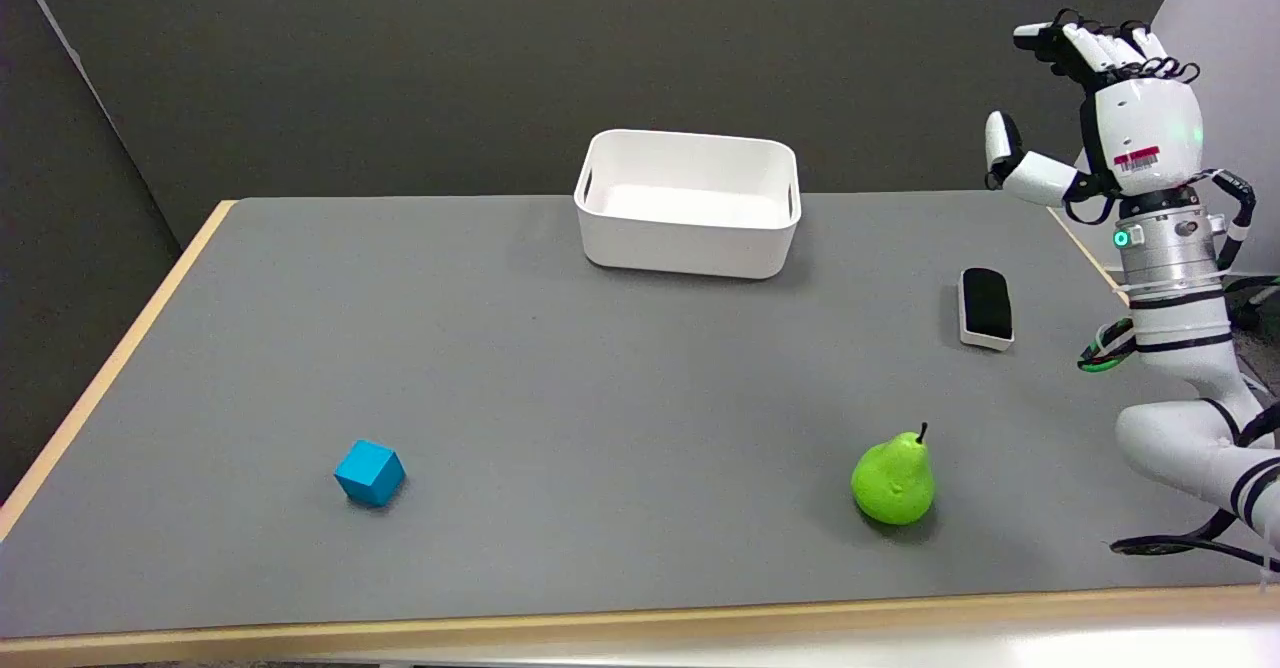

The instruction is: Pick up the blackboard eraser.

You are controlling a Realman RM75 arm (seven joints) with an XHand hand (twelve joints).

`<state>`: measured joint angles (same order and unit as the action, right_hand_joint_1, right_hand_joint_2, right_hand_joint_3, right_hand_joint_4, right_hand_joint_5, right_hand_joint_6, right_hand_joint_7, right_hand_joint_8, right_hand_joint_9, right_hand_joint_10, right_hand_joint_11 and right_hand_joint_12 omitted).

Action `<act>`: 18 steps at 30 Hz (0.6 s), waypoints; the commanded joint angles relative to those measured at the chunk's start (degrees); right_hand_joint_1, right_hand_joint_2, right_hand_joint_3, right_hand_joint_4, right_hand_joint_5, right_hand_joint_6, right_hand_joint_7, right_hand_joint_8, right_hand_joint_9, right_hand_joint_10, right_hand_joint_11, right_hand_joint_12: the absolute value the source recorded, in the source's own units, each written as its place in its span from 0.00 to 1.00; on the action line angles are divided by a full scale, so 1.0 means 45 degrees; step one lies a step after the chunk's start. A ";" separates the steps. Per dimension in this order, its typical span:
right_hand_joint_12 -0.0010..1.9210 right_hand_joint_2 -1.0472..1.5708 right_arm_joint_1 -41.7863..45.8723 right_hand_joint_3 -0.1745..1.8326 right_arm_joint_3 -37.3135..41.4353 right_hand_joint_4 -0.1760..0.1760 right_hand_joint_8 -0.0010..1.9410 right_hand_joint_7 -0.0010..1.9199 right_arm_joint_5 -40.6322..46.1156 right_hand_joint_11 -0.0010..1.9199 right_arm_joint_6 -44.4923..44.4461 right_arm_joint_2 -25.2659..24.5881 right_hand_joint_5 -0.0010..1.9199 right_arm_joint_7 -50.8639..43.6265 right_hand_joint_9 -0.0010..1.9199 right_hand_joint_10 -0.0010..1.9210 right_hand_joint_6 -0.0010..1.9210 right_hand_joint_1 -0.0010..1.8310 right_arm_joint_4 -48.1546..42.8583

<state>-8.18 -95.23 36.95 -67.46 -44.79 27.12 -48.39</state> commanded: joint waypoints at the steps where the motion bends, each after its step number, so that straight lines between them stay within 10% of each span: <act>1: 0.69 0.68 0.0659 0.55 0.0304 0.93 0.33 0.27 -0.0077 0.13 0.0873 0.0066 0.18 -0.0015 0.26 0.51 0.37 0.30 -0.0912; 11: 0.69 0.67 0.2023 0.55 0.0793 0.86 0.32 0.27 0.0749 0.12 0.3416 0.0212 0.17 -0.0541 0.26 0.52 0.35 0.29 -0.3122; 18: 0.72 0.66 0.3287 0.51 0.1842 0.50 0.30 0.27 0.5000 0.10 0.5352 -0.0728 0.16 -0.8120 0.22 0.55 0.29 0.27 -0.5376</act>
<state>-3.33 -93.37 38.16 -59.55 -44.22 25.46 -55.92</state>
